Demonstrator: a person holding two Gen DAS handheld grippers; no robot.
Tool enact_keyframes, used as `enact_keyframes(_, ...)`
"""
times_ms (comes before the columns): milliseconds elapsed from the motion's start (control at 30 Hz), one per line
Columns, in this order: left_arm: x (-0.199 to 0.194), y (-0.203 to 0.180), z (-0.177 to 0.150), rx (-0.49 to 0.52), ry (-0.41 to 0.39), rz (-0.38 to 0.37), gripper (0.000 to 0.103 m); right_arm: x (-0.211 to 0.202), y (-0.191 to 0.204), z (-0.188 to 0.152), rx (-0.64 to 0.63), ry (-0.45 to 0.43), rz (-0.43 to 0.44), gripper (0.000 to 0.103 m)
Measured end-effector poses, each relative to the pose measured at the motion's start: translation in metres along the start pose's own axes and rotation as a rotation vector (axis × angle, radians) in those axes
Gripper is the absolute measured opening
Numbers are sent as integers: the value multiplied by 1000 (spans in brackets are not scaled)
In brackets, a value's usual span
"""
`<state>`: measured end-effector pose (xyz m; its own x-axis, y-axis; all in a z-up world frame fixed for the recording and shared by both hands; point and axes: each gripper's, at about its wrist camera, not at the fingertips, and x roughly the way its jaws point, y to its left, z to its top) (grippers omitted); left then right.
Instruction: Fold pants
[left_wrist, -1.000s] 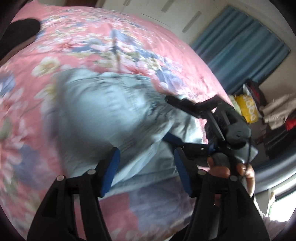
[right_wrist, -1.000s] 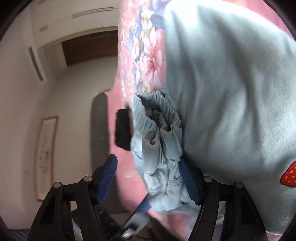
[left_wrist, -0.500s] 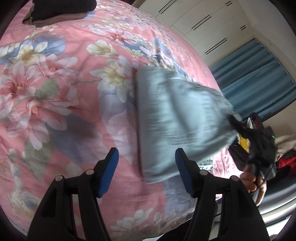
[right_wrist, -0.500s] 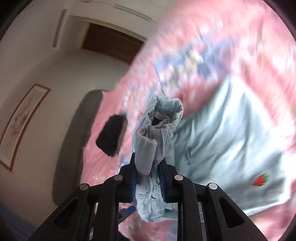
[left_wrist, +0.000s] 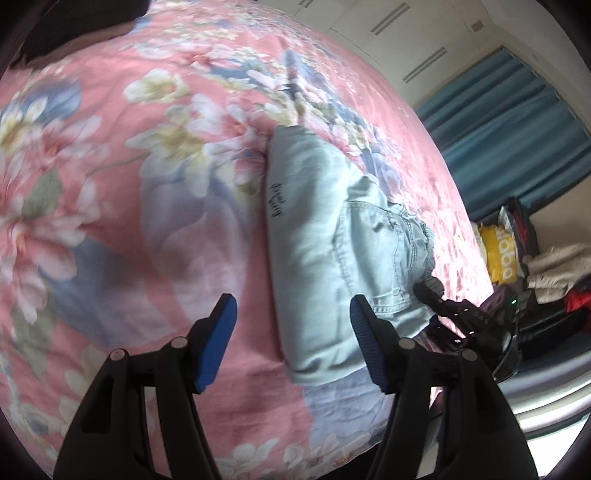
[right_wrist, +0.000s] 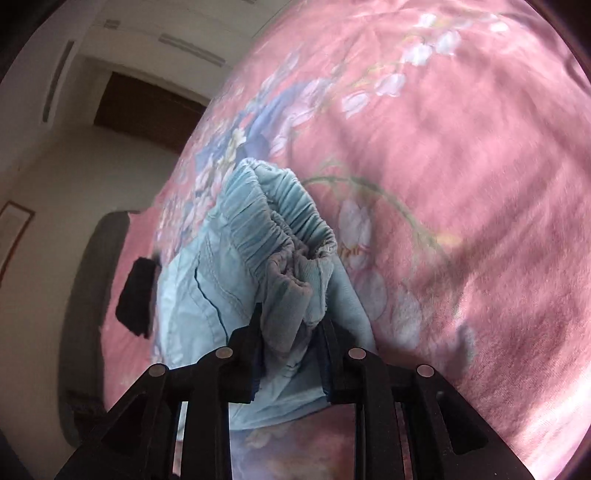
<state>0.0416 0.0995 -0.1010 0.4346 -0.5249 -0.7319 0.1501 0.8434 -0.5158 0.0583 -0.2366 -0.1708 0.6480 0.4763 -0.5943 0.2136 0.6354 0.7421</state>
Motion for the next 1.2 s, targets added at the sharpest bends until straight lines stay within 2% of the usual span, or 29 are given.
enact_keyframes(67,1,-5,7,26,-11,5,63,-13,15,1,-85,-26,-57,38)
enact_keyframes(167,5,-10,20,56,-37,15,62,-33,42,-10,-309,-149,-232,41)
enact_keyframes(200,7,-13,26,69,-45,24,62,-38,51,-17,-387,-185,-266,41)
enact_keyframes(233,9,-16,32,80,-53,32,59,-45,58,-23,-465,-211,-268,41)
enact_keyframes(267,13,-18,38,94,-56,34,53,-46,63,-31,-522,-220,-248,41)
enact_keyframes(400,34,-32,66,145,-31,10,27,-28,97,-51,-667,-175,-140,39)
enact_keyframes(467,47,-38,78,175,-12,25,15,-12,108,-59,-716,-126,-98,26)
enact_keyframes(533,63,-40,90,187,0,59,14,7,116,-67,-755,-82,-74,21)
enact_keyframes(600,83,-34,100,166,27,71,14,24,117,-74,-783,-32,-105,19)
enact_keyframes(700,119,-18,104,134,103,132,14,45,104,-79,-794,46,-142,18)
enact_keyframes(767,121,-18,104,159,64,132,12,43,104,-79,-800,45,-138,18)
enact_keyframes(900,107,-26,101,175,44,151,11,31,108,-75,-777,63,-103,18)
enact_keyframes(967,94,-30,94,197,29,137,11,15,108,-65,-732,32,-64,18)
enact_keyframes(1100,64,-39,70,229,-5,80,14,-14,106,-41,-700,-111,-79,18)
enact_keyframes(1200,60,-42,42,259,16,53,17,-10,93,-29,-655,-113,-168,18)
